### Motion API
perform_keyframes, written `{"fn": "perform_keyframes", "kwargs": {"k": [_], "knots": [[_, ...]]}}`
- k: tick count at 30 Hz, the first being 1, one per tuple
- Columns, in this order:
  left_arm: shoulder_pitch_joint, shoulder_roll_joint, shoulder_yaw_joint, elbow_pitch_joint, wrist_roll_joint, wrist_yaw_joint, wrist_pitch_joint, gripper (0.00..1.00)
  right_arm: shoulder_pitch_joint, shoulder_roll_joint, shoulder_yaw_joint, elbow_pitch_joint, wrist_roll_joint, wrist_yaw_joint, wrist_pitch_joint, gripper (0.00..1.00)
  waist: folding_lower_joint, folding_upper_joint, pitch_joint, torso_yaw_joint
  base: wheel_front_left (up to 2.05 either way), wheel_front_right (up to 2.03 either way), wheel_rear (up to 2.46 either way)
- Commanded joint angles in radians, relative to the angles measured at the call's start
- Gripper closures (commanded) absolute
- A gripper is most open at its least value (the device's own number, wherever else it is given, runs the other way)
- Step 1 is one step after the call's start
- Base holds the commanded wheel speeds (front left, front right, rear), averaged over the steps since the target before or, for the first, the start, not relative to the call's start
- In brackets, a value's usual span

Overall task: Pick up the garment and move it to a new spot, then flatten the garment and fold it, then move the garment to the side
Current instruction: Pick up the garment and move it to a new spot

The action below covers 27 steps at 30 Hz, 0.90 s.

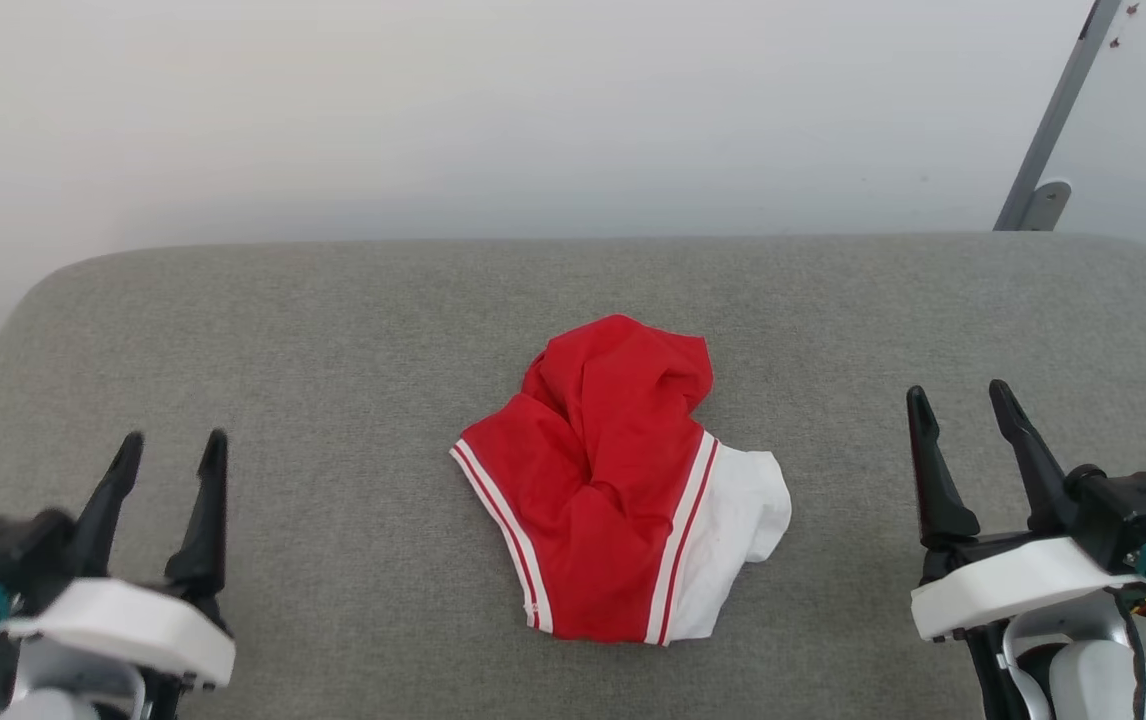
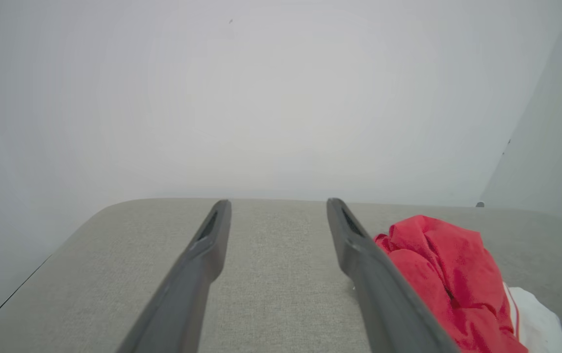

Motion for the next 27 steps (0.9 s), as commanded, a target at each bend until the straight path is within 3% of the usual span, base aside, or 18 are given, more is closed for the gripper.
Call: {"fn": "perform_keyframes", "kwargs": {"k": [1, 6, 14, 27], "knots": [[0.028, 0.0, 0.016, -0.008, 0.004, 0.008, -0.011, 0.0, 0.008, -0.001, -0.002, -0.004, 0.005, 0.0, 0.003, 0.0, 0.0, -0.0001, -0.003, 0.005, 0.0, 0.0, 0.0], [0.115, -0.017, 0.081, -0.035, 0.013, 0.018, -0.027, 0.0, 0.02, -0.001, -0.001, 0.001, 0.011, 0.0, 0.006, 0.0, 0.0, -0.0001, -0.008, 0.016, 0.0, 0.0, 0.0], [0.209, -0.086, 0.175, -0.064, 0.063, -0.004, -0.029, 0.0, 0.037, 0.0, -0.001, 0.01, 0.019, 0.0, 0.006, 0.0, 0.0, -0.0001, -0.015, 0.032, 0.0, 0.0, 0.0], [0.268, -0.242, 0.277, -0.028, 0.181, -0.12, -0.029, 0.0, 0.056, 0.0, -0.017, 0.021, 0.021, 0.0, -0.006, 0.0, 0.0, -0.0001, -0.024, 0.049, 0.0, 0.0, 0.0]]}}
